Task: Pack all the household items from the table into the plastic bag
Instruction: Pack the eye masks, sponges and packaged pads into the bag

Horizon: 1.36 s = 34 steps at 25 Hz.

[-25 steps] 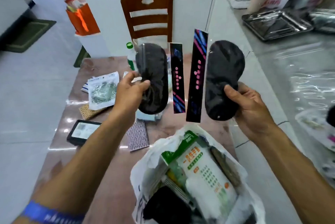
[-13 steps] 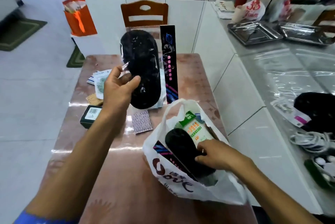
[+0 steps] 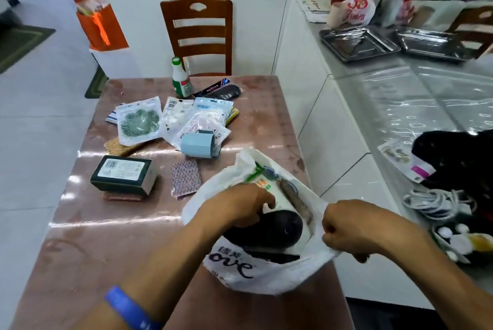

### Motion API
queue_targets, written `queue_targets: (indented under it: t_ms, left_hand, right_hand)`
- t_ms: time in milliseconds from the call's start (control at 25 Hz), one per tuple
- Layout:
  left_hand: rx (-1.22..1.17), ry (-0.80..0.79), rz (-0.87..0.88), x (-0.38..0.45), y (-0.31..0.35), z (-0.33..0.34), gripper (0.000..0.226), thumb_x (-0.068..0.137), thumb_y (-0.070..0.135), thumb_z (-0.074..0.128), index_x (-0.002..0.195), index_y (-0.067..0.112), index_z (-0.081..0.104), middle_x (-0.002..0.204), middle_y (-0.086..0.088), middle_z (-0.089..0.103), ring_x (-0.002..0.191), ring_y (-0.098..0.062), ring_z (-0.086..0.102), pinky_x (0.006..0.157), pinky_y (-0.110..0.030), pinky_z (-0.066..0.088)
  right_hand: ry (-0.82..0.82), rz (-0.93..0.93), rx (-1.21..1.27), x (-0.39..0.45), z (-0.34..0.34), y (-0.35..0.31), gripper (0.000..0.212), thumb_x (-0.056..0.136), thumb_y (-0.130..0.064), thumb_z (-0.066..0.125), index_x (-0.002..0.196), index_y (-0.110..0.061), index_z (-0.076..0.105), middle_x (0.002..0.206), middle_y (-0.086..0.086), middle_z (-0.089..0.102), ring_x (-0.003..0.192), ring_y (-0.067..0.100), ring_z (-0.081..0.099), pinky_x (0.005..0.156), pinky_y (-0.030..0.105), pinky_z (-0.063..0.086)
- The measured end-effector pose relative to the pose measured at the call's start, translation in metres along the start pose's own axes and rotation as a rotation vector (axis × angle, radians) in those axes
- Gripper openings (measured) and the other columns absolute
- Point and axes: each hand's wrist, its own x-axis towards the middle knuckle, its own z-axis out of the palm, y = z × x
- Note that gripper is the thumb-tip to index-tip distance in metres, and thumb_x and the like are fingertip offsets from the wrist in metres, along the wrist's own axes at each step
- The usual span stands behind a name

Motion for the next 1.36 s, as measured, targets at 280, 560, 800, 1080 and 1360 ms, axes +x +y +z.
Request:
queue_targets:
  t_ms: [280, 560, 800, 1080, 1360]
  left_hand:
    - [0.203, 0.810, -0.401, -0.033, -0.030, 0.008, 0.073, 0.071, 0.039, 0.073, 0.137, 0.025, 0.046, 0.134, -0.010, 0.052, 0.120, -0.032, 0.047, 0.093, -0.046, 0.040]
    - [-0.937, 0.955, -0.400, -0.070, -0.062, -0.024, 0.008, 0.083, 0.017, 0.073, 0.088, 0.020, 0.068, 0.073, -0.007, 0.070, 0.057, -0.014, 0.057, 0.059, -0.034, 0.047]
    - [-1.181, 0.671, -0.692, -0.105, -0.115, 0.005, 0.019, 0.088, 0.029, 0.068, 0.106, 0.023, 0.065, 0.105, 0.000, 0.069, 0.094, -0.017, 0.063, 0.081, -0.032, 0.048]
    - [-0.474, 0.345, -1.011, 0.007, -0.215, 0.079, 0.075, 0.075, 0.061, 0.068, 0.128, 0.012, 0.048, 0.127, -0.011, 0.060, 0.115, -0.033, 0.058, 0.095, -0.039, 0.049]
    - [-0.964, 0.625, -1.011, 0.030, -0.238, 0.104, 0.041, 0.075, 0.039, 0.075, 0.103, 0.010, 0.066, 0.108, -0.014, 0.070, 0.099, -0.033, 0.065, 0.092, -0.045, 0.052]
  right_hand:
    - [0.339, -0.465, 0.054, 0.067, 0.011, -0.023, 0.060, 0.085, -0.046, 0.061, 0.139, -0.042, 0.036, 0.142, -0.012, 0.046, 0.122, 0.016, 0.050, 0.096, 0.036, 0.045]
    - [0.312, -0.286, -0.111, 0.134, 0.063, -0.065, 0.050, 0.085, -0.042, 0.063, 0.128, -0.027, 0.042, 0.128, 0.004, 0.054, 0.106, 0.031, 0.060, 0.077, 0.039, 0.048]
    - [0.415, -0.386, 0.099, 0.115, 0.010, -0.058, 0.013, 0.088, -0.042, 0.053, 0.094, -0.031, 0.058, 0.095, -0.007, 0.067, 0.084, 0.015, 0.061, 0.067, 0.032, 0.046]
    - [0.436, -0.336, 0.424, 0.096, 0.001, -0.067, 0.004, 0.088, -0.037, 0.061, 0.087, -0.034, 0.063, 0.078, -0.017, 0.063, 0.072, 0.001, 0.059, 0.064, 0.023, 0.049]
    - [0.433, -0.181, 0.583, 0.073, 0.031, -0.052, 0.004, 0.089, -0.034, 0.066, 0.091, -0.036, 0.064, 0.079, -0.019, 0.065, 0.074, 0.000, 0.062, 0.058, 0.013, 0.045]
